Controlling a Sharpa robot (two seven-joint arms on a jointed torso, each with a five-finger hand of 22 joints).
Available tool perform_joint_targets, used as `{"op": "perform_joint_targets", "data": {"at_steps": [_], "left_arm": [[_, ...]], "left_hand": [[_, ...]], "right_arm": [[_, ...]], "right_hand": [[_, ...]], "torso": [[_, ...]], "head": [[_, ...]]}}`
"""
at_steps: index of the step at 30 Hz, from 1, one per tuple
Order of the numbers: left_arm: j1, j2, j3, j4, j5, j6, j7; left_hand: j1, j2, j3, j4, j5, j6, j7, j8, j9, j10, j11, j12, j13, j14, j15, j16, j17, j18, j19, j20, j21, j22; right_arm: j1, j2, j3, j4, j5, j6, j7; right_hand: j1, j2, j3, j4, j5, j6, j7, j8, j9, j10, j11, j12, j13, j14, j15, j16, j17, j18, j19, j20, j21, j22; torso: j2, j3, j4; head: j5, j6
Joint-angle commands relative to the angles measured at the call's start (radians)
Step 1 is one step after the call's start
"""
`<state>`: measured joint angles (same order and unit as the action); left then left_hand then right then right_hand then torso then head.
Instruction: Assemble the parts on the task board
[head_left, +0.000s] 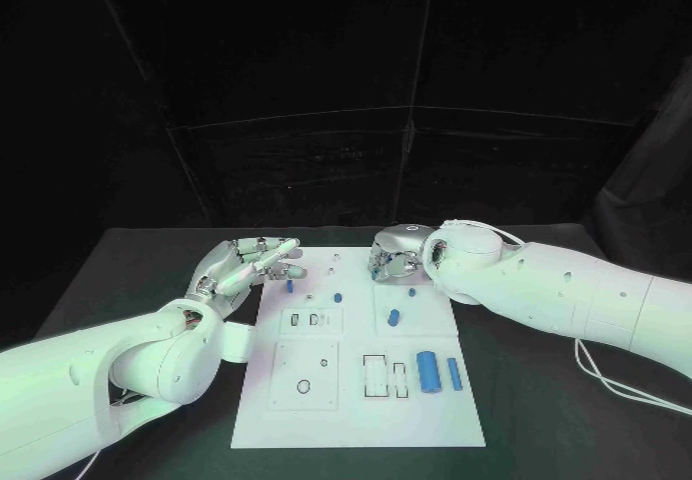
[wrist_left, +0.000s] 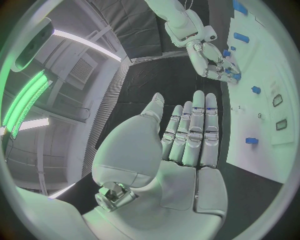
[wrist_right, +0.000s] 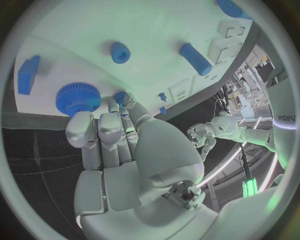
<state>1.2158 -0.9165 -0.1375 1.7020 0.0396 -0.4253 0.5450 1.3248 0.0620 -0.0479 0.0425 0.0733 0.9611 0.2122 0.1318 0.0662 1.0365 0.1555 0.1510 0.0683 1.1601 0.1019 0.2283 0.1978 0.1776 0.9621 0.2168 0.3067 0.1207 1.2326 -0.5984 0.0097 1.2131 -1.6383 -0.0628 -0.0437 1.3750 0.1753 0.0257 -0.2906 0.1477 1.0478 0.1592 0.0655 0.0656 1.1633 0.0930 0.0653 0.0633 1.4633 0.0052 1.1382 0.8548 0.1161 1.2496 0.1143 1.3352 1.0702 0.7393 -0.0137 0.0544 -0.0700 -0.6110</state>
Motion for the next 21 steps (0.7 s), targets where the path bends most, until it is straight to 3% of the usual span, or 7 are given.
{"op": "perform_joint_targets", "data": {"at_steps": [1,8,12,18,21], "left_arm": [[0.002,0.000,0.001,-0.001,-0.007,0.017,-0.001],[0.003,-0.002,0.001,-0.001,-0.007,0.020,-0.003],[0.004,-0.003,0.001,0.000,-0.007,0.021,-0.003],[0.004,-0.001,0.001,0.001,-0.007,0.025,-0.004],[0.005,-0.001,0.001,0.004,-0.007,0.027,-0.005]], "left_hand": [[-0.006,0.006,0.001,-0.005,-0.001,-0.001,0.005,-0.006,-0.002,0.003,0.004,-0.006,-0.002,0.005,0.002,-0.006,0.002,0.006,0.006,-0.001,-0.003,-0.002],[-0.005,0.007,0.001,-0.006,-0.001,-0.001,0.005,-0.007,-0.002,0.002,0.005,-0.008,-0.002,0.005,0.003,-0.008,0.003,0.006,0.006,0.000,-0.005,-0.003],[-0.003,0.009,0.002,-0.009,-0.001,-0.001,0.005,-0.009,-0.001,0.002,0.005,-0.010,-0.002,0.004,0.003,-0.011,0.004,0.006,0.006,0.000,-0.007,-0.004],[-0.001,0.011,0.004,-0.011,0.000,0.000,0.004,-0.010,-0.001,0.002,0.005,-0.012,-0.001,0.004,0.003,-0.013,0.005,0.006,0.007,0.000,-0.009,-0.006],[0.000,0.012,0.004,-0.012,0.000,0.000,0.004,-0.010,-0.001,0.003,0.005,-0.013,-0.001,0.004,0.003,-0.015,0.006,0.006,0.007,0.000,-0.010,-0.007]], "right_arm": [[0.000,0.001,-0.001,0.000,-0.020,-0.023,-0.014],[-0.001,-0.008,-0.001,0.031,-0.018,-0.184,-0.016],[0.000,-0.006,0.000,0.038,-0.014,-0.250,-0.027],[0.004,0.030,0.000,0.009,-0.001,-0.303,-0.035],[0.006,0.053,0.000,-0.008,0.003,-0.312,-0.035]], "right_hand": [[-0.002,-0.002,0.011,0.000,-0.003,0.009,0.001,0.000,0.000,0.008,-0.002,-0.001,-0.001,0.012,-0.001,0.006,0.004,-0.015,0.008,-0.001,0.008,0.003],[-0.007,-0.015,0.065,0.000,-0.002,0.022,0.002,0.001,0.001,0.021,-0.002,-0.001,0.000,0.010,0.000,0.030,0.021,-0.020,0.018,0.000,0.028,0.032],[-0.020,-0.028,0.099,0.002,0.002,0.024,0.003,0.000,0.000,0.023,-0.002,-0.001,0.000,0.009,0.001,0.041,0.027,-0.021,0.020,0.001,0.036,0.042],[-0.051,-0.058,0.180,0.005,0.036,0.025,0.004,0.000,0.000,0.021,0.000,-0.001,0.000,0.003,0.003,0.051,0.023,-0.021,0.016,0.003,0.044,0.049],[-0.067,-0.073,0.214,0.007,0.037,0.025,0.005,0.000,0.000,0.021,0.000,-0.001,0.000,0.002,0.003,0.056,0.024,-0.022,0.017,0.004,0.048,0.054]], "torso": [[0.000,-0.0009,-0.0004],[0.000,-0.0014,-0.0002],[0.000,-0.0028,0.0011],[0.003,-0.0023,0.0043],[0.005,-0.0039,0.0084]], "head": [[-0.003,0.002],[0.001,0.007],[0.002,0.011],[0.005,0.011],[0.007,0.011]]}}
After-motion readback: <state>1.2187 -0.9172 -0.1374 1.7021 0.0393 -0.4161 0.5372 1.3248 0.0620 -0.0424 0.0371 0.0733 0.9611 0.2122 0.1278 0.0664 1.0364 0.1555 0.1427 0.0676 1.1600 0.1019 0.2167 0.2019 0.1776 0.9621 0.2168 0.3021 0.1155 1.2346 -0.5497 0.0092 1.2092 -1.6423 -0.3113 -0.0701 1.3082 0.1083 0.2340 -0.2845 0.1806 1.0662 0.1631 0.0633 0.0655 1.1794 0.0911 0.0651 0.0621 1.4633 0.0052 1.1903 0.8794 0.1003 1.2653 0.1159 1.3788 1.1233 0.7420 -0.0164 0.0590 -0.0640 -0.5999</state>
